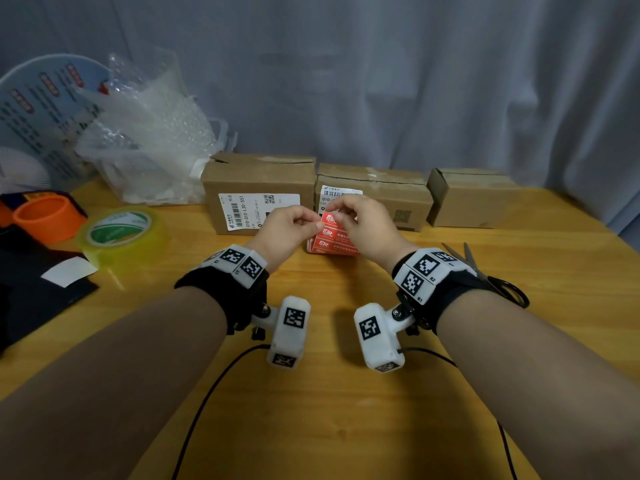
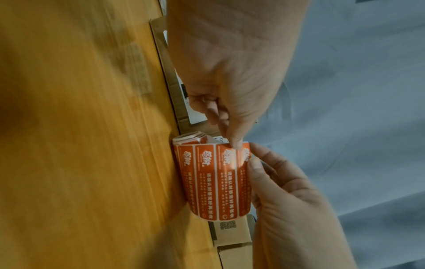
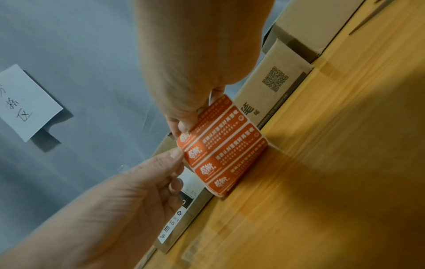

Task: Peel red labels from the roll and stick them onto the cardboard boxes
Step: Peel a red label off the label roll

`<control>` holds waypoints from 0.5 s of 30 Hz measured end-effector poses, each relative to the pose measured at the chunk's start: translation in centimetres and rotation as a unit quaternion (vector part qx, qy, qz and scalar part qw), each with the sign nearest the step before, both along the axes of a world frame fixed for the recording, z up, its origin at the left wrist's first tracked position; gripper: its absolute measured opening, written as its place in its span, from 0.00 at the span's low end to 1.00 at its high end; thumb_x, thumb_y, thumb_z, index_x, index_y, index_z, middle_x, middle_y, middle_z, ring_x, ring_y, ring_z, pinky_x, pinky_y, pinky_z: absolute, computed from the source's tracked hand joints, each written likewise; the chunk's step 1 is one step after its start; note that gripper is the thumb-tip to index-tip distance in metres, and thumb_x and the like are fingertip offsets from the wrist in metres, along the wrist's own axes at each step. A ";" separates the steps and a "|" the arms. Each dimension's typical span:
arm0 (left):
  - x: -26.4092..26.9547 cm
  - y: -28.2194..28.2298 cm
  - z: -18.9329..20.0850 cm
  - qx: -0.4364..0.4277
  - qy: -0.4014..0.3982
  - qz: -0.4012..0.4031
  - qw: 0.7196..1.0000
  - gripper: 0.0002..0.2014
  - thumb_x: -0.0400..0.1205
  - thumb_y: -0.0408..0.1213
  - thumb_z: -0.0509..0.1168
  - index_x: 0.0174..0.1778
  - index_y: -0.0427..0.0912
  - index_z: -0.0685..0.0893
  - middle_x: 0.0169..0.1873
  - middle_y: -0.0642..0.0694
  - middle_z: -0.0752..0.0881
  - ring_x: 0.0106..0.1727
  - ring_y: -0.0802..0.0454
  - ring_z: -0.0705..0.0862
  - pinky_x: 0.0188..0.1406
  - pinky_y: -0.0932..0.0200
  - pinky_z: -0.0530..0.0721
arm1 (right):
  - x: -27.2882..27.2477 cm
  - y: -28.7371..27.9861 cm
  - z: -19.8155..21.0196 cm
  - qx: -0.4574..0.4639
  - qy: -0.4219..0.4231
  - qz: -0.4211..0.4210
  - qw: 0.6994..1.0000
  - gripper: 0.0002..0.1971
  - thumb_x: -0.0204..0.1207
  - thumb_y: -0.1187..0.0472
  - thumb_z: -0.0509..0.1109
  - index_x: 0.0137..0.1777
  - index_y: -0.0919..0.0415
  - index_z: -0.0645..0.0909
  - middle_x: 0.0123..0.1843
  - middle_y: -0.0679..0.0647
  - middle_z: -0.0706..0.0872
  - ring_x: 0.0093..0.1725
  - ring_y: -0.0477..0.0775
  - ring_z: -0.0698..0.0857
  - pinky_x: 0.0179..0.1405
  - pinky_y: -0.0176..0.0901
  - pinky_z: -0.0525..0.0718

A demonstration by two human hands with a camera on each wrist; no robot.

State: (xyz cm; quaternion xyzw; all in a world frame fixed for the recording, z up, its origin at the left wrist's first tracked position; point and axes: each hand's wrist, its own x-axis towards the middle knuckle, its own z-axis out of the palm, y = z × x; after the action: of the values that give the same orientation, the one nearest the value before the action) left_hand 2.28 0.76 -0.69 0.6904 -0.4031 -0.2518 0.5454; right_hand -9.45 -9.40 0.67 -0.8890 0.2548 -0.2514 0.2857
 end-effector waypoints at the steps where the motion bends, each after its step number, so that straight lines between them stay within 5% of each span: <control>1: 0.0 0.0 0.1 -0.001 0.007 -0.003 1.000 0.09 0.79 0.33 0.68 0.53 0.33 0.84 0.40 0.47 0.85 0.41 0.56 0.83 0.34 0.75 0.81 | -0.1 0.0 0.1 -0.007 -0.004 0.002 1.000 0.09 0.79 0.61 0.65 0.55 0.51 0.84 0.57 0.49 0.86 0.60 0.53 0.82 0.67 0.61 0.75; 8: -0.5 0.1 0.4 -0.010 0.058 -0.021 0.998 0.05 0.81 0.33 0.65 0.50 0.36 0.83 0.42 0.43 0.87 0.45 0.51 0.85 0.47 0.62 0.84 | -0.3 0.0 0.3 -0.096 -0.009 0.016 0.995 0.11 0.76 0.60 0.69 0.57 0.54 0.86 0.56 0.53 0.85 0.62 0.56 0.77 0.67 0.57 0.72; 15: -0.6 0.1 0.8 -0.010 0.047 -0.008 0.999 0.11 0.83 0.33 0.62 0.54 0.30 0.84 0.32 0.46 0.82 0.35 0.58 0.79 0.37 0.73 0.82 | -0.4 0.2 0.3 -0.144 -0.014 0.022 0.989 0.09 0.76 0.63 0.69 0.54 0.56 0.86 0.55 0.53 0.87 0.59 0.57 0.78 0.65 0.55 0.74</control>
State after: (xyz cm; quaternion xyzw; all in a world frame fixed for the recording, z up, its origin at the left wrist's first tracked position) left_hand 1.73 0.88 0.12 0.6690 -0.3850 -0.2842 0.5688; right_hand -9.88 -9.24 0.97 -0.9227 0.1923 -0.2912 0.1640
